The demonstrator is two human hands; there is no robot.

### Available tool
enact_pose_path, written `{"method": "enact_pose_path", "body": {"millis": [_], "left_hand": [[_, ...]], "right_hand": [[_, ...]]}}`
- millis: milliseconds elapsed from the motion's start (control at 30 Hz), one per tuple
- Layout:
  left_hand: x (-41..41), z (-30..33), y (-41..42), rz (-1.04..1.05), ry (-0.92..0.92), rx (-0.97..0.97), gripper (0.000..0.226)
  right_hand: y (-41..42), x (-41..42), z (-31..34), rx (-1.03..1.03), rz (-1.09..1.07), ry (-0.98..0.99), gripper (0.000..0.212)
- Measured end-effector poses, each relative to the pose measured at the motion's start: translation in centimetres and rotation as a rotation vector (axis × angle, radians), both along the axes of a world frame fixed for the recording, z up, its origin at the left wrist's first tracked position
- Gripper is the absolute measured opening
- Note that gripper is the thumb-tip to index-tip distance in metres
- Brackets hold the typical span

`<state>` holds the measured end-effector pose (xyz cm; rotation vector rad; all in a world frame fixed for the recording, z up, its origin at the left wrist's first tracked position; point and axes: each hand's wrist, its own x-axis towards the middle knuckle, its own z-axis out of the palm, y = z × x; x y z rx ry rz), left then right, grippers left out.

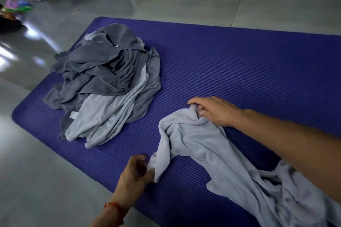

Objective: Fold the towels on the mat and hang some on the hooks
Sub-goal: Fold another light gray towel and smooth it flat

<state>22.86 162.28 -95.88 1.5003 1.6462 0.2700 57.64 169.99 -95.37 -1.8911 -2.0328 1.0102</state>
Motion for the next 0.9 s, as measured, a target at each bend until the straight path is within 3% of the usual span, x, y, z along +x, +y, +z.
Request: {"method": "enact_pose_path", "body": {"millis": [100, 200, 367, 500, 667, 800, 900], "left_hand": [[0.8, -0.1, 0.0, 0.013, 0.097, -0.040, 0.041], [0.9, 0.3, 0.5, 0.092, -0.051, -0.030, 0.028], [1.4, 3.1, 3.0, 0.182, -0.397, 0.063, 0.014], [3.7, 6.2, 5.6, 0.254, -0.574, 0.132, 0.015], [9.2, 10.2, 9.5, 0.127, -0.723, 0.187, 0.018], [15.6, 13.8, 11.7, 0.000, -0.703, 0.336, 0.014], [20.2, 16.5, 11.4, -0.065, -0.719, 0.467, 0.012]], "right_hand": [[-0.6, -0.6, -0.5, 0.024, -0.074, -0.075, 0.052], [-0.9, -1.3, -1.1, 0.001, -0.154, -0.108, 0.025], [-2.7, -1.0, 0.5, 0.055, -0.451, 0.100, 0.005], [-2.1, 3.1, 4.3, 0.136, -0.792, 0.246, 0.013], [-4.8, 10.9, 12.5, 0.291, -1.080, 0.600, 0.027], [-11.9, 17.4, 17.1, 0.460, -1.247, 0.352, 0.016], [-18.6, 20.0, 19.5, 0.596, -1.306, 0.305, 0.030]]}}
